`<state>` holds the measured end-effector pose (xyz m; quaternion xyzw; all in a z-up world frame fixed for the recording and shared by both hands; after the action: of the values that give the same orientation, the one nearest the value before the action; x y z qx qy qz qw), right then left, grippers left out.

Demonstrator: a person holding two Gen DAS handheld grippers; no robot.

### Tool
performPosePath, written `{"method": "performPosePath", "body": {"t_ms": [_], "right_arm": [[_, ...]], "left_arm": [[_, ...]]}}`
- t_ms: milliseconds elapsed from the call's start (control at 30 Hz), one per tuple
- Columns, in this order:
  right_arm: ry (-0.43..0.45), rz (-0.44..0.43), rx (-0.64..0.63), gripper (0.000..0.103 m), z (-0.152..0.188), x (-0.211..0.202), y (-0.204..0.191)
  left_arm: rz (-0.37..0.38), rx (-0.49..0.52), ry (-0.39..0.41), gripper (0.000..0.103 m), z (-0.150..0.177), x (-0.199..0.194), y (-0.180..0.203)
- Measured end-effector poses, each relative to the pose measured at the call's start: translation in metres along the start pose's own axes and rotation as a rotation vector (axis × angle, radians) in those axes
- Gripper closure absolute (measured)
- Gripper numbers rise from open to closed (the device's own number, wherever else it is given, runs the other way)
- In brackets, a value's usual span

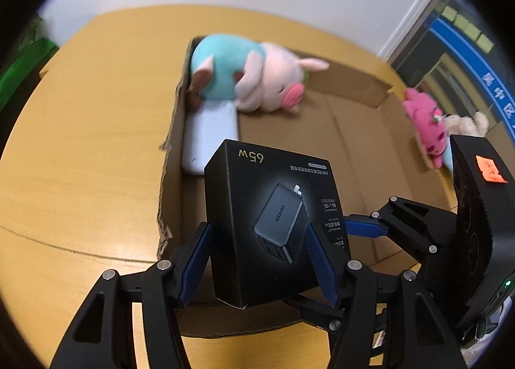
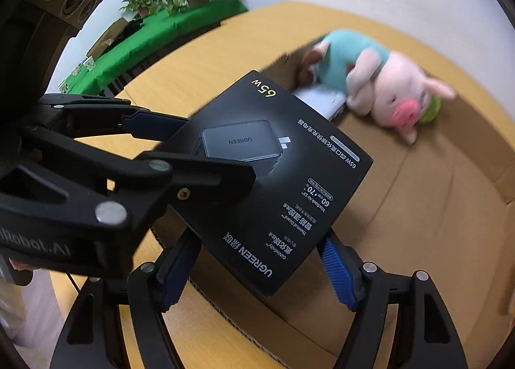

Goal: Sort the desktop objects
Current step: 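Carry the black charger box into the cardboard box and open the left gripper, then withdraw the left gripper and move toward the black sunglasses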

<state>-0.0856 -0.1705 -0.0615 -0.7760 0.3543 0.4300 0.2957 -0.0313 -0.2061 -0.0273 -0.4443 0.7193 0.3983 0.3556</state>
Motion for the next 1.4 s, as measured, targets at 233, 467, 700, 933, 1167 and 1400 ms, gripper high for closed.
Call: {"method": "performPosePath", "body": {"t_ms": [233,467,700,933,1167,1400], "right_arm": [[-0.053,-0.058,0.053,0.032,0.007,0.022,0.004],[-0.084,-0.113,0.092,0.033,0.004,0.033,0.004],[-0.03,-0.188,0.08,0.033,0.009,-0.012,0.027],[-0.15,-0.112,0.123,0.061,-0.017,0.01,0.086],[-0.294,-0.187,0.018,0.073,0.004,0.058,0.054],[-0.295,-0.142,-0.038,0.073,0.005,0.056,0.048]], "left_arm": [[-0.037,-0.015,-0.07,0.044,0.003,0.013,-0.01],[-0.048,-0.04,-0.114,0.048,0.003,0.017,-0.017],[-0.056,-0.015,-0.01,0.048,0.001,-0.02,-0.024],[-0.069,-0.047,0.066,0.048,0.001,-0.031,-0.039],[-0.057,-0.07,0.057,0.048,0.009,-0.016,-0.047],[-0.068,-0.049,0.053,0.049,0.011,-0.011,-0.041]]}}
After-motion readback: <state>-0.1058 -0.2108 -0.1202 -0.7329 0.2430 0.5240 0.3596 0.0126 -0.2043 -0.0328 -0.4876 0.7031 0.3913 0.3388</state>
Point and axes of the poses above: each gripper's, at about its wrist camera, not at the fingertips, and x roughly the way its jaws point, y to its right, z to its underside, the point moved 5 cm from there along x, roughly the way its jaws point
